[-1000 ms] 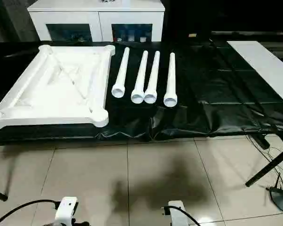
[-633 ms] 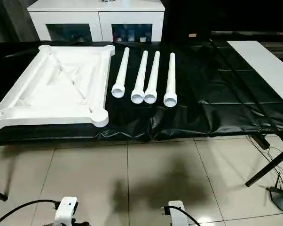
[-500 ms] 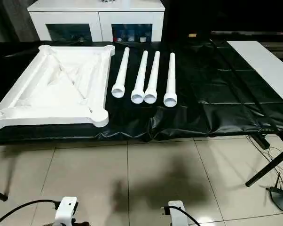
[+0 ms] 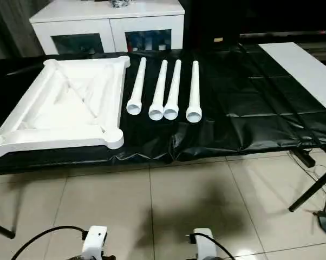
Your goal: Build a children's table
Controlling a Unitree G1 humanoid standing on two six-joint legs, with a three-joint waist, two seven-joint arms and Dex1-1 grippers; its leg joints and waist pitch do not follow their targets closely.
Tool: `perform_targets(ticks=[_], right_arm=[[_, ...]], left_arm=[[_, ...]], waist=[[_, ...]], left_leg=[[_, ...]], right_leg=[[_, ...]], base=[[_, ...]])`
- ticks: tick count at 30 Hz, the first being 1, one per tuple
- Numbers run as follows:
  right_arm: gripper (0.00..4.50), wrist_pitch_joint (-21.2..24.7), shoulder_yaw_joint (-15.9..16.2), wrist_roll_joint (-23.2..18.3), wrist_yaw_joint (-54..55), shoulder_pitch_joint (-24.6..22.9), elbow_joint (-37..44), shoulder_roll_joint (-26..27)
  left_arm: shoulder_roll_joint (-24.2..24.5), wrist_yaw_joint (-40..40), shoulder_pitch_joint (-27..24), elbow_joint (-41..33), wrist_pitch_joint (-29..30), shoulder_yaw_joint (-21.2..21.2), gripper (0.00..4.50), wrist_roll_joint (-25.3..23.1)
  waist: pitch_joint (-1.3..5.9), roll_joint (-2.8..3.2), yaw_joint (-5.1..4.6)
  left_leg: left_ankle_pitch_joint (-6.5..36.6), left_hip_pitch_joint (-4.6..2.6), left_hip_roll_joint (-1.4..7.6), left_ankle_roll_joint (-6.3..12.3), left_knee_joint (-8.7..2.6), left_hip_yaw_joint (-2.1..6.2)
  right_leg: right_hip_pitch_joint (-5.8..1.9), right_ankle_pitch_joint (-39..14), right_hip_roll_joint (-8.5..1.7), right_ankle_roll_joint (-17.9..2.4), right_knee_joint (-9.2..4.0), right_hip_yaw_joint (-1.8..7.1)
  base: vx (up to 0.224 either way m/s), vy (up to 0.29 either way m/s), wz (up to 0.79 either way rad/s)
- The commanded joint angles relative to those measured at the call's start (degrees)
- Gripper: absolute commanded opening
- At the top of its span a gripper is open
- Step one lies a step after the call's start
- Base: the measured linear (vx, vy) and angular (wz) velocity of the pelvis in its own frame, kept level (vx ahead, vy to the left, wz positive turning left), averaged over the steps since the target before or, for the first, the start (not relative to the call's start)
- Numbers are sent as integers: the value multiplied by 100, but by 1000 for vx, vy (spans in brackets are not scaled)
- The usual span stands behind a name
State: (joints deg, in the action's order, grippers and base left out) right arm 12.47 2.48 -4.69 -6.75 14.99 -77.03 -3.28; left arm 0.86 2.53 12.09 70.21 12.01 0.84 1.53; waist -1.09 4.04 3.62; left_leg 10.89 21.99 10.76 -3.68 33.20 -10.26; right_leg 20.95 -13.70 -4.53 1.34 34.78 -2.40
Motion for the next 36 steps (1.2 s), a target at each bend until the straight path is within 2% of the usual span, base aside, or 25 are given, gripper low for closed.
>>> perform_targets(ticks=[1,2,4,5,6,8,9,10,13,14,15,17,18,19,21,24,25,26,27,29,30,32,33,35,36], right_arm=[[322,-252,-51,69,37,66,7,42],[322,-532,-51,99,151,152,53,11],[322,-779,-13,163,256,276,114,-62],[323,-878,50,230,254,333,148,-106],[323,-974,247,443,304,384,178,-173],[359,-1154,479,774,292,458,254,-314],[362,-1154,479,774,292,458,254,-314],[371,-1393,498,889,139,523,335,-501],[402,-1614,318,697,-427,546,436,-647],[404,-1656,309,665,-590,542,435,-646],[409,-1656,309,665,-590,542,435,-646],[436,-2262,835,1027,-1565,418,554,-700],[444,-2298,865,1049,-1608,408,564,-704],[446,-2637,1016,1122,-2027,320,675,-731],[449,-2850,1024,1085,-2301,270,748,-741],[449,-3403,1000,1012,-3144,197,766,-881],[449,-3600,1006,1010,-3454,180,763,-964],[449,-3750,989,985,-3701,168,751,-1048],[449,-3958,892,857,-4122,161,748,-1230],[449,-4079,666,577,-4705,171,734,-1452],[449,-4110,554,453,-4946,179,724,-1535],[449,-4157,274,152,-5486,234,731,-1787],[449,-4104,20,-121,-5832,317,771,-1914],[449,-4026,-199,-364,-6104,399,828,-1990],[449,-3753,-579,-944,-6546,506,1301,-2084]], left_arm=[[175,-189,-43,154,-269,-220,336,59],[346,-211,-20,89,-470,-393,336,193],[452,-173,-37,13,-596,-481,336,268],[501,-111,-56,-33,-667,-475,353,263],[550,-63,-78,-69,-738,-450,364,237],[657,53,-136,-152,-1046,-388,371,136],[657,53,-136,-152,-1046,-388,374,136],[765,251,-240,-360,-1413,-343,385,44],[877,590,-413,-692,-1788,-314,412,32],[894,664,-454,-759,-1852,-305,414,41],[894,664,-454,-759,-1852,-305,423,41],[1096,997,-818,-1425,-2375,46,446,-190],[1108,1012,-839,-1464,-2409,64,450,-202],[1199,1208,-1046,-1886,-2650,170,450,-231],[1244,1359,-1173,-2172,-2744,192,450,-196],[1361,1819,-1607,-3163,-2934,188,450,-24],[1408,1947,-1747,-3505,-2952,181,450,68],[1455,1995,-1858,-3795,-2942,178,450,122],[1542,2010,-2031,-4307,-2927,162,450,194],[1616,1965,-2213,-4940,-2865,60,450,343],[1640,1923,-2280,-5187,-2844,-2,450,389],[1730,1913,-2451,-5919,-2626,-184,450,614],[1794,1956,-2553,-6479,-2391,-330,450,855],[1848,1980,-2601,-6897,-2206,-453,450,1013],[1991,1892,-2495,-7510,-1958,-733,450,1115]], waist=[[165,-83,24],[171,-72,7],[179,-115,-7],[162,-140,-2],[156,-176,-7],[161,-164,11],[166,-211,23],[174,-245,44],[178,-241,81],[175,-276,93],[171,-273,97],[163,-294,97],[153,-289,91],[158,-286,88],[139,-298,94],[103,-273,109],[118,-241,130],[104,-261,128],[112,-217,142],[102,-255,142],[105,-216,150],[106,-252,146],[112,-192,142],[103,-240,133],[104,-174,140]], left_leg=[[1427,-54,302,298,-450,137],[1466,-56,306,268,-457,147],[1465,-85,321,240,-462,137],[1485,-89,329,244,-470,130],[1471,-87,325,250,-465,117],[1364,-94,321,264,-450,101],[1313,-101,320,291,-438,94],[1142,-78,327,356,-427,91],[1066,-94,335,434,-403,76],[1064,-81,343,478,-401,72],[1037,-92,344,495,-400,66],[1122,-50,366,536,-407,83],[1220,-56,371,540,-412,80],[1292,-74,372,545,-402,69],[1386,-76,390,565,-418,68],[1639,-97,399,460,-446,55],[1701,-104,413,426,-443,68],[1723,-87,410,411,-448,61],[1761,-102,405,402,-440,60],[1822,-92,404,449,-436,48],[1807,-90,394,485,-428,50],[1721,-62,394,548,-420,45],[1736,-83,383,558,-399,20],[1688,-55,371,601,-396,15],[1722,-83,365,601,-386,4]], right_leg=[[-123,-776,-475,-1274,-505,196],[-118,-805,-487,-1271,-502,192],[-98,-702,-455,-1319,-489,182],[-90,-628,-446,-1356,-472,184],[-88,-619,-435,-1350,-476,183],[-85,-592,-440,-1332,-464,191],[-81,-523,-444,-1330,-466,196],[-110,-286,-460,-1336,-433,195],[-104,-14,-446,-1371,-404,201],[-123,121,-457,-1411,-385,203],[-114,225,-440,-1452,-370,200],[-138,275,-468,-1479,-363,186],[-126,163,-461,-1469,-376,182],[-109,119,-450,-1494,-376,185],[-105,2,-446,-1531,-376,203],[-77,-389,-425,-1558,-412,219],[-89,-413,-445,-1569,-401,220],[-82,-398,-423,-1576,-407,219],[-78,-315,-400,-1599,-385,216],[-95,-306,-384,-1616,-391,206],[-101,-296,-382,-1642,-380,207],[-128,-269,-376,-1679,-376,191],[-116,-267,-353,-1724,-363,184],[-129,-400,-344,-1734,-363,168],[-103,-579,-340,-1702,-378,171]], base=[[0,0,0],[0,0,0],[0,0,0],[0,0,0],[0,0,0],[0,0,0],[0,0,0],[0,0,0],[0,0,0],[0,0,0],[0,0,0],[0,0,0],[0,0,0],[0,0,0],[0,0,0],[0,0,0],[0,0,0],[0,0,0],[0,0,0],[0,0,0],[0,0,0],[0,0,0],[0,0,0],[0,0,0],[0,0,0]])
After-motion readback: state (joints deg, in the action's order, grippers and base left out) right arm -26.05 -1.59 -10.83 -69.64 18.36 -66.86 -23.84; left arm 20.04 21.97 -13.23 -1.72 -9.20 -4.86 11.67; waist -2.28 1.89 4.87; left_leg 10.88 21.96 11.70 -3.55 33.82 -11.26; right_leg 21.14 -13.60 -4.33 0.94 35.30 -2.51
